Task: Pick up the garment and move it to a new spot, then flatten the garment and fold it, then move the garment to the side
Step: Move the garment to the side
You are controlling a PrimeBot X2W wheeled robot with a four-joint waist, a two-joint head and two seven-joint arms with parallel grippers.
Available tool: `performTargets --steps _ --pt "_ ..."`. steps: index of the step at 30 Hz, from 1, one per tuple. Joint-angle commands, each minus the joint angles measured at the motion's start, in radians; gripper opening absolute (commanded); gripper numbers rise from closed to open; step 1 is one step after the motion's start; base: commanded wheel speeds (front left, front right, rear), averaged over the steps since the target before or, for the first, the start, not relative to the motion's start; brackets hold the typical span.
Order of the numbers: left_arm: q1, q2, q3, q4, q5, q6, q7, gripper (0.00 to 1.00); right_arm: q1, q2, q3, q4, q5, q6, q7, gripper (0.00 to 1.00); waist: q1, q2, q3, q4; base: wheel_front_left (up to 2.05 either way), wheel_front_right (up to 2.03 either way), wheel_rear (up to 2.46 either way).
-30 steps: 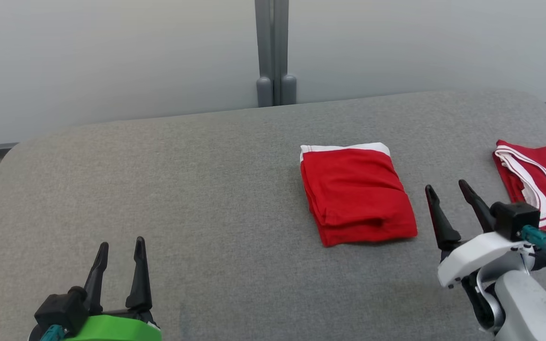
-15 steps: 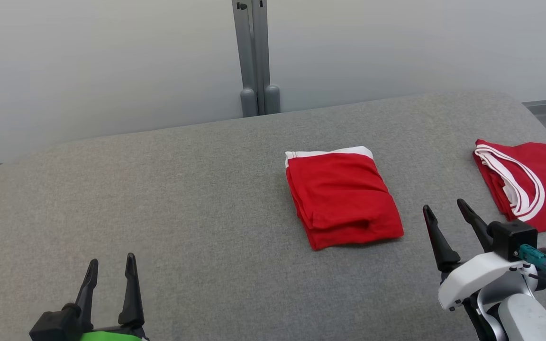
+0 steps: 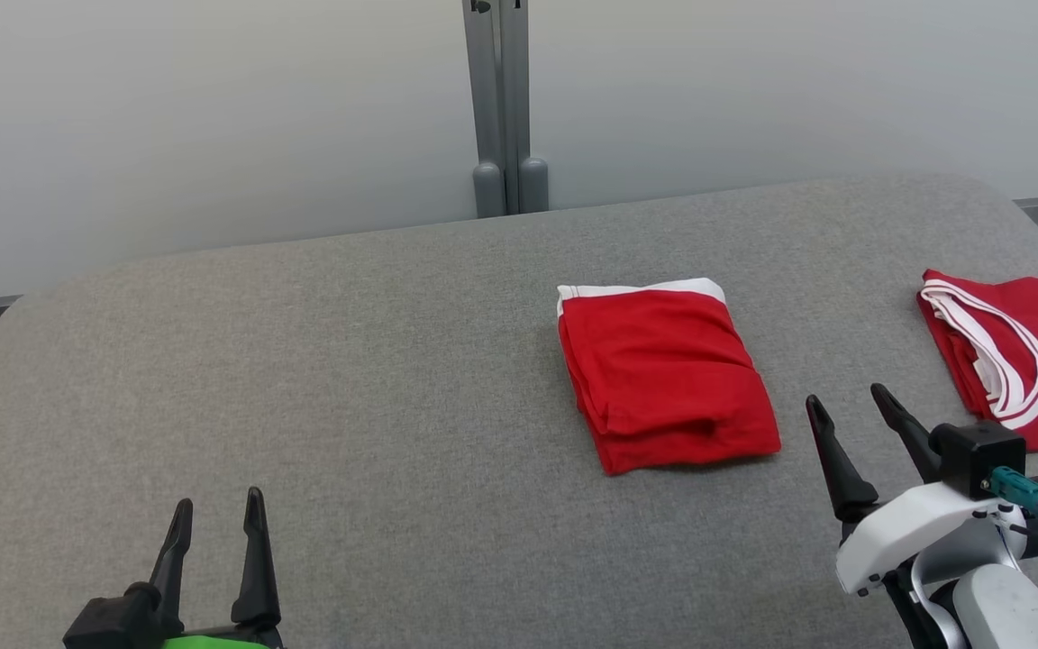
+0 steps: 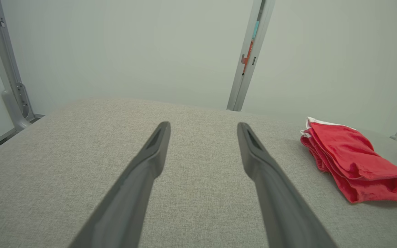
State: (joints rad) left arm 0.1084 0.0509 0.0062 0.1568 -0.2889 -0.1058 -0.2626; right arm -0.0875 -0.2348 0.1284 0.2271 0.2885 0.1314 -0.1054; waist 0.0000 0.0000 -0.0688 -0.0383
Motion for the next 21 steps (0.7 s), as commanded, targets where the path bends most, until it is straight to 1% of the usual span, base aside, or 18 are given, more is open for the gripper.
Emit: performTargets --steps 1,11,21 --pt "0.001 0.000 0.002 -0.004 -0.003 0.004 -0.002 1.00 0.009 0.001 -0.003 -0.007 0.000 -0.002 0.003 1.00 0.0000 0.0000 0.000 0.000 0.00 0.00 0.00" --pt "-0.003 0.000 0.006 -0.007 0.005 0.006 -0.002 1.00 0.009 0.016 -0.002 -0.013 -0.005 -0.002 0.013 1.00 0.0000 0.0000 0.004 0.003 0.00 0.00 0.00" --pt "-0.024 0.006 0.002 -0.010 0.088 0.015 -0.002 1.00 -0.015 0.011 0.001 -0.007 -0.011 -0.002 0.013 1.00 0.0000 0.0000 0.026 0.036 0.00 0.00 0.00"
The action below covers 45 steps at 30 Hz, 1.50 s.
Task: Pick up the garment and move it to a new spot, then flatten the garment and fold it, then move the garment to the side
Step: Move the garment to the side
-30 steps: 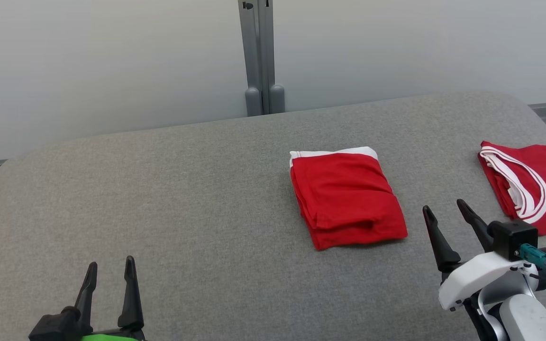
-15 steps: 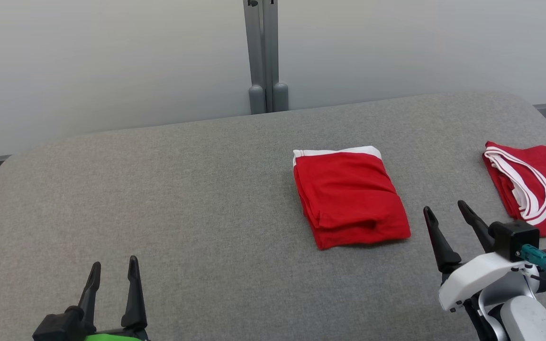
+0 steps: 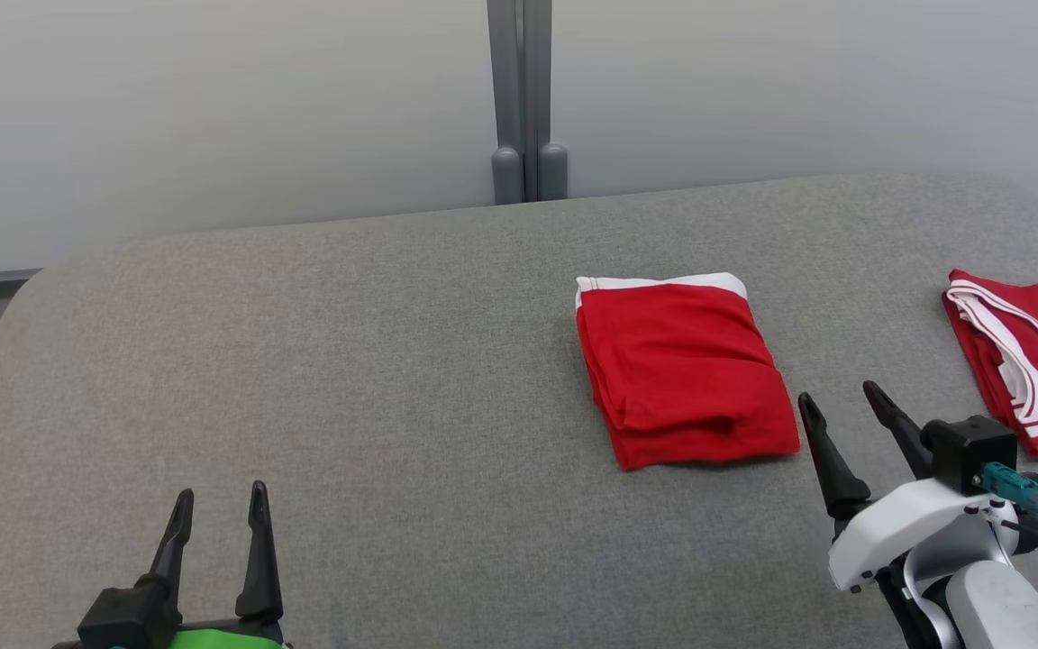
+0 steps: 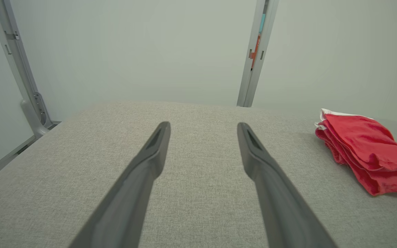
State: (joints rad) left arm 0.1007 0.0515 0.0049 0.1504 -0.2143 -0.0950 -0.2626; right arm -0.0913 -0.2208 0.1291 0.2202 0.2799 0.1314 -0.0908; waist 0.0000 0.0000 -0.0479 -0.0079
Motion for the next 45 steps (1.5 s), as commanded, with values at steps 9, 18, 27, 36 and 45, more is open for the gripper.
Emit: performTargets --steps 9,18,27,36,45 --pt "-0.047 0.003 0.004 -0.009 0.001 -0.010 -0.002 1.00 -0.211 -0.049 0.025 0.104 0.089 -0.001 0.227 1.00 0.0000 0.0000 0.062 0.039 0.00 0.00 0.00" --pt "-0.102 0.002 -0.041 -0.044 0.018 -0.023 -0.002 1.00 -0.463 -0.101 0.018 0.381 0.245 -0.001 0.505 1.00 0.0000 0.0000 0.165 0.149 0.00 0.00 0.00" --pt "-0.113 0.001 -0.049 -0.063 0.038 -0.028 -0.003 1.00 -0.535 -0.129 -0.021 0.607 0.252 -0.001 0.571 1.00 0.0000 0.0000 0.211 0.234 0.00 0.00 0.00" --pt "-0.117 0.003 -0.055 -0.056 0.037 -0.033 -0.003 1.00 -0.524 -0.123 -0.011 0.703 0.286 -0.001 0.581 0.60 0.0000 0.0000 0.207 0.254 0.00 0.00 0.00" --pt "-0.089 0.007 -0.037 -0.059 0.034 -0.035 -0.003 1.00 -0.574 -0.215 0.141 0.560 0.293 -0.002 0.612 0.00 0.0000 0.0000 0.179 0.187 0.00 0.00 0.00"
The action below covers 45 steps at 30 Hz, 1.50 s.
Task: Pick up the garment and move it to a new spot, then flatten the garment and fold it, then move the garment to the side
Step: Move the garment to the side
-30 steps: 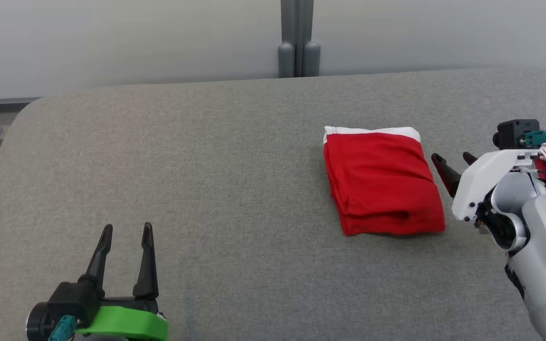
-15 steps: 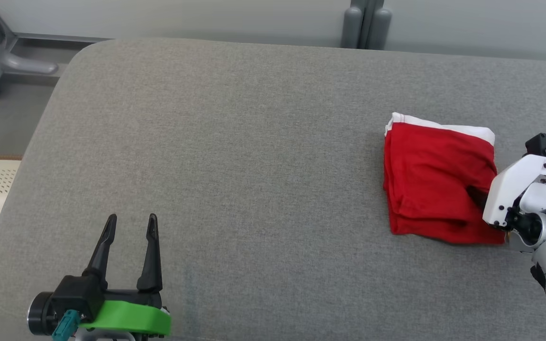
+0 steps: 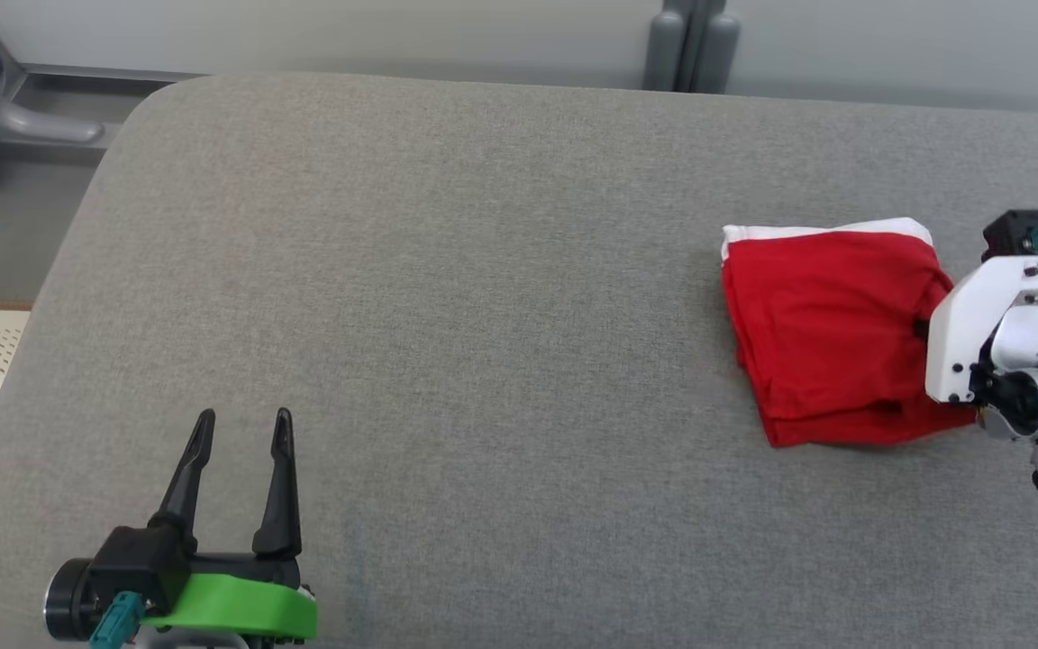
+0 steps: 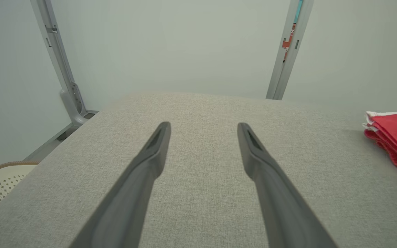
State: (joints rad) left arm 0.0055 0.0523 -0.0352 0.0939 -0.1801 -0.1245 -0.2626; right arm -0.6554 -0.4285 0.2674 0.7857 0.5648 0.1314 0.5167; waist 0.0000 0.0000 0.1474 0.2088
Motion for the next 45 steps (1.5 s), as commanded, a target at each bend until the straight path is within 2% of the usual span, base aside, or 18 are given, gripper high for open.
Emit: performTargets --steps 1,5,9,13,17,21,31,37,44,45 --pt "0.010 0.007 0.008 -0.004 0.000 -0.006 -0.003 1.00 -0.017 -0.027 0.035 -0.040 0.014 -0.002 0.027 0.00 0.0000 0.0000 -0.022 -0.047 0.00 0.00 0.00" --pt "0.013 0.009 0.027 -0.012 -0.012 -0.005 -0.002 1.00 -0.054 -0.121 0.144 -0.165 0.027 -0.002 0.105 0.00 0.0000 0.0000 -0.031 -0.122 0.00 0.00 0.00" --pt "0.004 0.007 0.036 -0.028 -0.017 -0.005 -0.003 1.00 -0.089 -0.192 0.205 -0.261 0.049 -0.002 0.151 0.00 0.0000 0.0000 -0.025 -0.199 0.00 0.00 0.00" --pt "-0.019 0.006 0.042 -0.056 -0.013 -0.005 -0.002 1.00 -0.111 -0.228 0.202 -0.299 0.086 -0.002 0.124 0.00 0.0000 0.0000 0.006 -0.265 0.00 0.00 0.00" --pt "-0.045 0.019 0.036 -0.076 -0.001 -0.006 -0.002 1.00 -0.109 -0.258 0.197 -0.284 0.099 -0.002 0.066 0.00 0.0000 0.0000 0.056 -0.304 0.00 0.00 0.00" --pt "-0.071 0.036 0.026 -0.090 0.007 -0.006 -0.003 1.00 -0.111 -0.285 0.194 -0.259 0.105 -0.002 -0.001 0.00 0.0000 0.0000 0.110 -0.324 0.00 0.00 0.00" --pt "-0.105 0.081 0.024 -0.144 0.008 -0.006 -0.002 1.00 -0.138 -0.420 0.208 -0.210 0.080 -0.002 -0.191 0.00 0.0000 0.0000 0.230 -0.332 0.00 0.00 0.00" --pt "-0.119 0.090 0.013 -0.178 0.012 -0.006 -0.002 1.00 -0.163 -0.498 0.228 -0.138 -0.032 -0.002 -0.316 0.00 0.0000 0.0000 0.290 -0.314 0.00 0.00 0.00" --pt "-0.124 0.098 0.012 -0.201 0.012 0.005 0.000 1.00 -0.178 -0.495 0.212 -0.037 -0.139 -0.002 -0.380 0.00 0.0000 0.0000 0.326 -0.313 0.00 0.00 0.00" --pt "-0.125 0.096 0.010 -0.201 0.012 0.005 0.001 1.00 -0.177 -0.488 0.204 -0.022 -0.155 -0.002 -0.388 0.10 0.0000 0.0000 0.328 -0.313 0.00 0.00 0.00"
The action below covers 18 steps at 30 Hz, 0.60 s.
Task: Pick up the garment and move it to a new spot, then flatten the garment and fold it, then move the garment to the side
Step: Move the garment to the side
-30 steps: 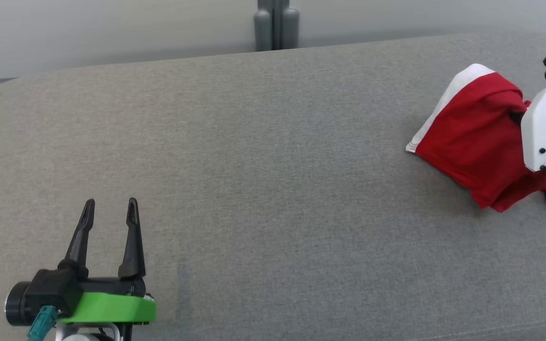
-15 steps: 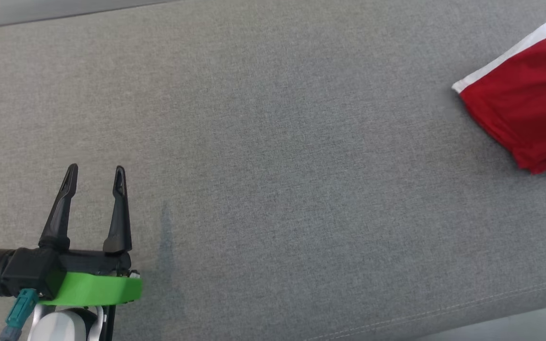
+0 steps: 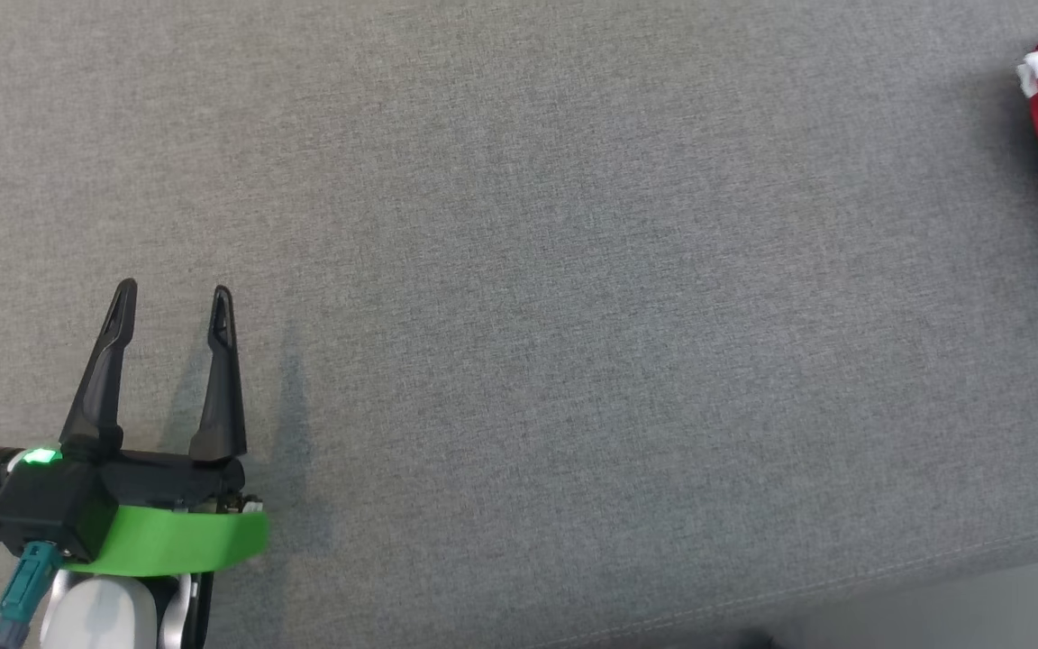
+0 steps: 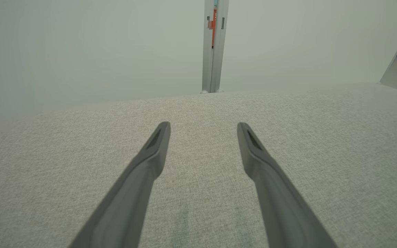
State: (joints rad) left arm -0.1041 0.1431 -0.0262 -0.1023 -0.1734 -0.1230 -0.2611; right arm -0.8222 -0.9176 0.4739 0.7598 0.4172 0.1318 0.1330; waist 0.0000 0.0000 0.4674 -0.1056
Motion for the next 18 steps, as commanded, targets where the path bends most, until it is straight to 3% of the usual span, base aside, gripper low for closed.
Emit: performTargets --steps 1,2,10,18 --pt "-0.017 0.005 -0.004 -0.003 0.004 0.004 0.000 1.00 -0.009 0.012 -0.018 0.024 -0.026 -0.002 -0.016 0.69 0.0000 0.0000 0.009 0.002 0.00 0.00 0.00" --pt "-0.019 0.005 -0.008 -0.001 0.004 0.003 0.001 1.00 -0.012 0.020 -0.033 0.040 -0.041 -0.002 -0.027 1.00 0.0000 0.0000 0.008 0.002 0.00 0.00 0.00" --pt "0.003 0.004 -0.035 0.050 -0.011 0.000 -0.001 1.00 0.055 0.103 -0.155 0.165 -0.098 -0.002 -0.076 1.00 0.0000 0.0000 -0.094 0.013 0.00 0.00 0.00" --pt "0.065 -0.018 -0.029 0.121 -0.047 0.005 -0.003 1.00 0.177 0.216 -0.270 0.123 -0.069 -0.002 -0.221 1.00 0.0000 0.0000 -0.279 0.029 0.00 0.00 0.00"
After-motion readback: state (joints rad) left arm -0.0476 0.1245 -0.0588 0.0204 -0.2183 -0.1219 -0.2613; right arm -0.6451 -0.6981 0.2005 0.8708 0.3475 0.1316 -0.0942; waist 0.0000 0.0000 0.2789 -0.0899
